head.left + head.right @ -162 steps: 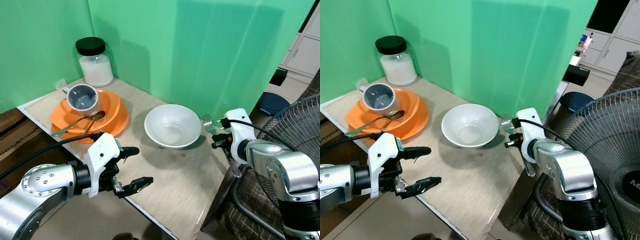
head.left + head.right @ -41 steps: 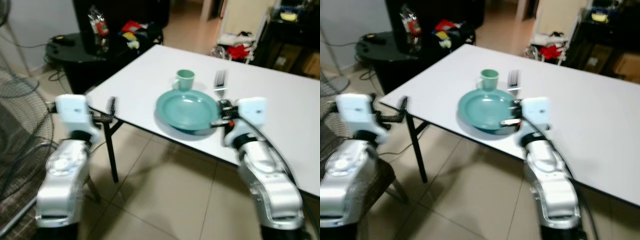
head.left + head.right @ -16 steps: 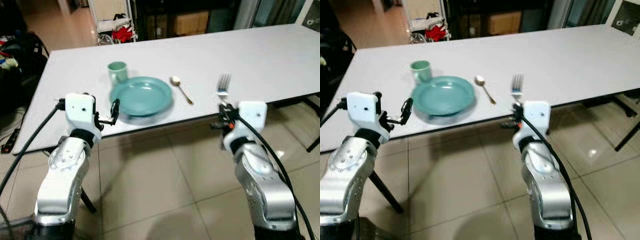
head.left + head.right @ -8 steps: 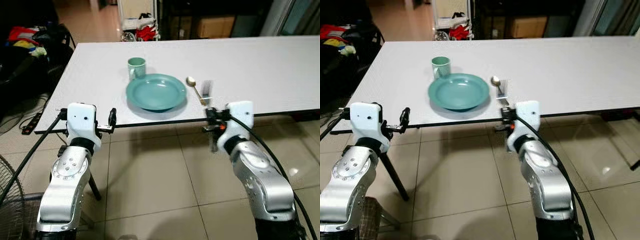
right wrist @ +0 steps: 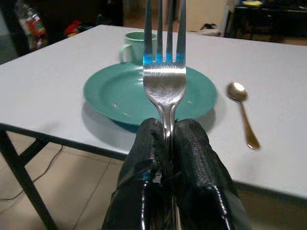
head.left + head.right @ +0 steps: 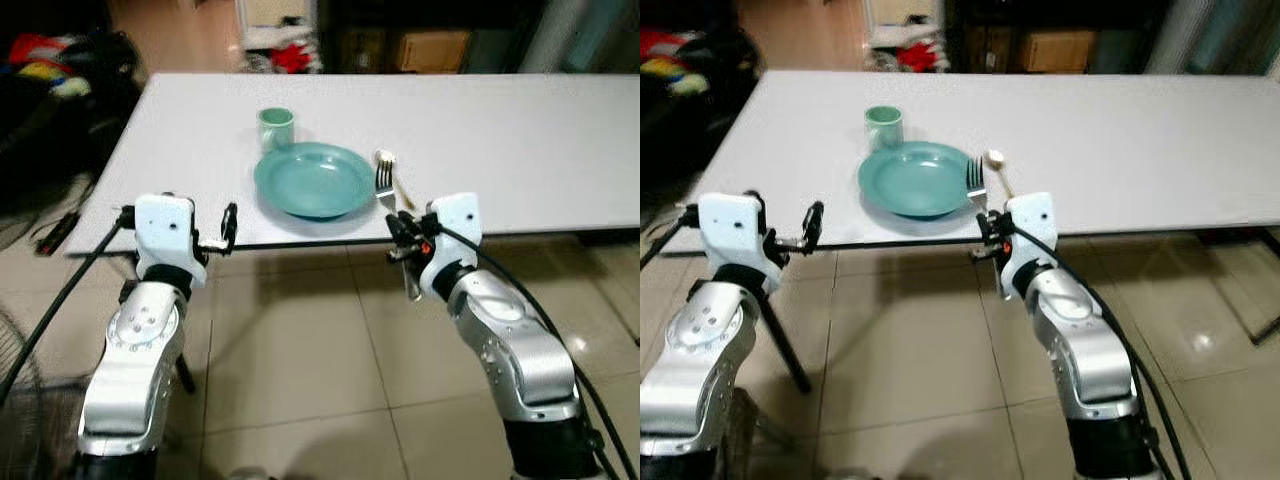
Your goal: Setting the table
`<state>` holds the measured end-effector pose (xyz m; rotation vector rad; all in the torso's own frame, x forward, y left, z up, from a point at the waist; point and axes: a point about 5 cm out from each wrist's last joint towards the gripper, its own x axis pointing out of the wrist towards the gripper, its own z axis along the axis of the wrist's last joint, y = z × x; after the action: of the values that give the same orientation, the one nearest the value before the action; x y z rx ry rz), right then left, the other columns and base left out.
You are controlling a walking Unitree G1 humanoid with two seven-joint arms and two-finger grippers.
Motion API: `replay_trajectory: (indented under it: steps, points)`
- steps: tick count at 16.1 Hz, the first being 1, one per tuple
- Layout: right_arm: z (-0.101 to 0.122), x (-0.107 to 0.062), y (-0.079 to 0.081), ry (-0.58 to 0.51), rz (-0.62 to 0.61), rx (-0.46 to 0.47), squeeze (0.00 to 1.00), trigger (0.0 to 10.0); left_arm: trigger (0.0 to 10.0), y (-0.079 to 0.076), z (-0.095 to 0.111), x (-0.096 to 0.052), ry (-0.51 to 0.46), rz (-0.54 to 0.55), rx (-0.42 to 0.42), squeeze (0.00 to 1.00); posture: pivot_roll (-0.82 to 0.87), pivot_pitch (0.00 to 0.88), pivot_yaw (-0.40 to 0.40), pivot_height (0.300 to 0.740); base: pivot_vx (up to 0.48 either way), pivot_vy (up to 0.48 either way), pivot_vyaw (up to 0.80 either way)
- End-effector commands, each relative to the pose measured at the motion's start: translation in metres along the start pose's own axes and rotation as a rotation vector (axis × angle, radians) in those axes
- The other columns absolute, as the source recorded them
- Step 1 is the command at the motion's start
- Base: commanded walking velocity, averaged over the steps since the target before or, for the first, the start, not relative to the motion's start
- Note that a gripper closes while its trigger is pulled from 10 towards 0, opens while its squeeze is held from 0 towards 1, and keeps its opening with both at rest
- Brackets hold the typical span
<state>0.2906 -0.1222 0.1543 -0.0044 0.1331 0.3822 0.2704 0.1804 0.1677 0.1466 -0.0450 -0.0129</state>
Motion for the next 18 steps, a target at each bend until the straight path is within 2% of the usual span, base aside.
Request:
replay_trajectory:
  steps: [1, 4, 9, 11, 18]
  points:
    - [0.009, 0.001, 0.004, -0.035, 0.028, -0.024, 0.0, 10.0, 10.0, 0.006, 0.0, -0.003, -0.004, 0.019, -0.003, 0.0, 0.07, 0.0, -0.026, 0.74, 0.289, 0.0, 0.8]
    - [0.009, -0.003, 0.006, -0.046, 0.032, -0.026, 0.0, 10.0, 10.0, 0.009, -0.006, -0.008, 0.023, 0.013, -0.001, 0.0, 0.06, 0.0, -0.006, 0.74, 0.291, 0.0, 0.27]
    - [0.007, -0.007, 0.004, -0.055, -0.006, -0.001, 0.0, 10.0, 10.0, 0.008, -0.004, -0.008, 0.017, -0.005, -0.007, 0.0, 0.06, 0.0, -0.007, 0.74, 0.306, 0.0, 0.0]
    - [0.01, -0.009, 0.003, -0.086, -0.057, -0.011, 0.0, 10.0, 10.0, 0.01, -0.005, -0.009, 0.023, -0.016, -0.006, 0.0, 0.06, 0.0, 0.013, 0.74, 0.307, 0.0, 0.0]
    - [0.009, -0.02, 0.007, -0.125, -0.121, -0.005, 0.0, 10.0, 10.0, 0.007, -0.004, -0.008, 0.027, -0.063, 0.003, 0.0, 0.07, 0.0, 0.04, 0.74, 0.336, 0.0, 0.0]
